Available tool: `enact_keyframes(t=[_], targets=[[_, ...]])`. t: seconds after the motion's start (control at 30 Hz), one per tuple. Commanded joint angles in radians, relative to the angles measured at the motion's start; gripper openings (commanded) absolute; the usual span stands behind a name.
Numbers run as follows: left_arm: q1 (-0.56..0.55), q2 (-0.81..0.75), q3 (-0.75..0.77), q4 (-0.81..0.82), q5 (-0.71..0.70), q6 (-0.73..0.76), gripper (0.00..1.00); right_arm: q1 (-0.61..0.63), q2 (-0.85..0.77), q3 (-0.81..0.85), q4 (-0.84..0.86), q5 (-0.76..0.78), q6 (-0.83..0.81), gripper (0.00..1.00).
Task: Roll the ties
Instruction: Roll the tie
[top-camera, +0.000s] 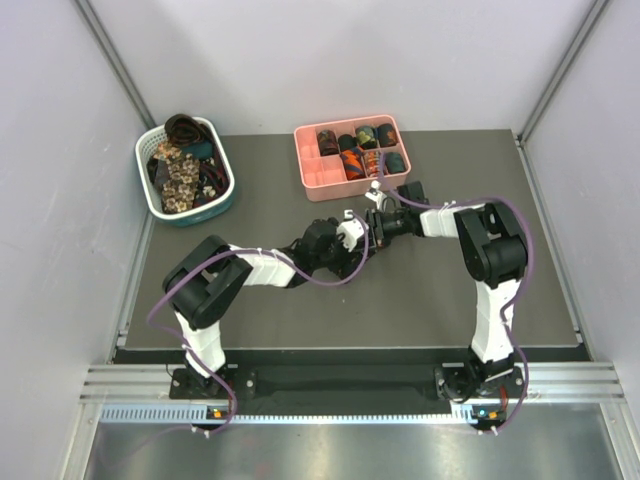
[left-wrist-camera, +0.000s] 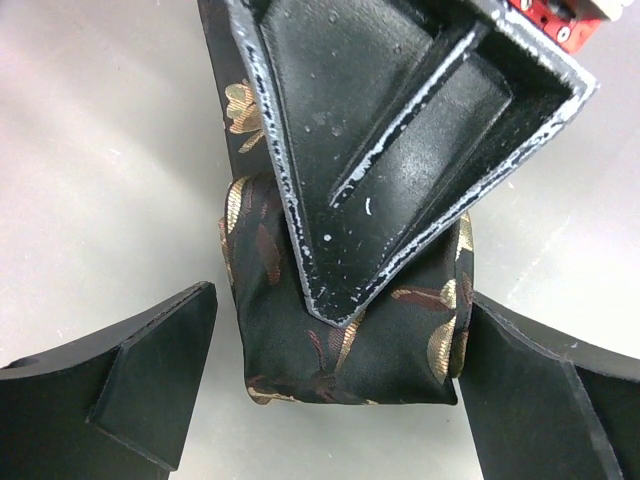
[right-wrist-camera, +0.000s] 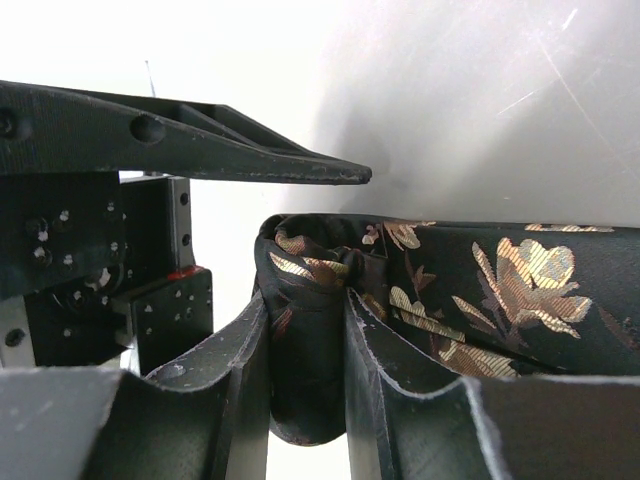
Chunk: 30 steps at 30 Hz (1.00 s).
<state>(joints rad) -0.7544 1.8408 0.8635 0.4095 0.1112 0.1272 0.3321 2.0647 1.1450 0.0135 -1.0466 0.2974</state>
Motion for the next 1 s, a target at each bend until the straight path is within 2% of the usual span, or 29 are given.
enact_keyframes(t=[0.0, 0.3, 0.73, 0.97], targets=[[-0.002, -0.077, 0.037, -0.021, 0.025, -0.034, 0.99, -0.004, 0.058, -0.053, 0.011, 0.043, -0.066, 0.0], [-0.002, -0.143, 0.072, -0.095, 0.044, -0.051, 0.99, -0.002, 0.077, -0.119, 0.161, -0.043, 0.039, 0.0], [-0.002, 0.001, 0.169, -0.167, 0.054, 0.032, 0.99, -0.002, 0.071, -0.117, 0.175, -0.055, 0.054, 0.0], [-0.003, 0.032, 0.14, -0.149, 0.019, 0.032, 0.97, -0.004, 0.067, -0.117, 0.172, -0.049, 0.052, 0.0]])
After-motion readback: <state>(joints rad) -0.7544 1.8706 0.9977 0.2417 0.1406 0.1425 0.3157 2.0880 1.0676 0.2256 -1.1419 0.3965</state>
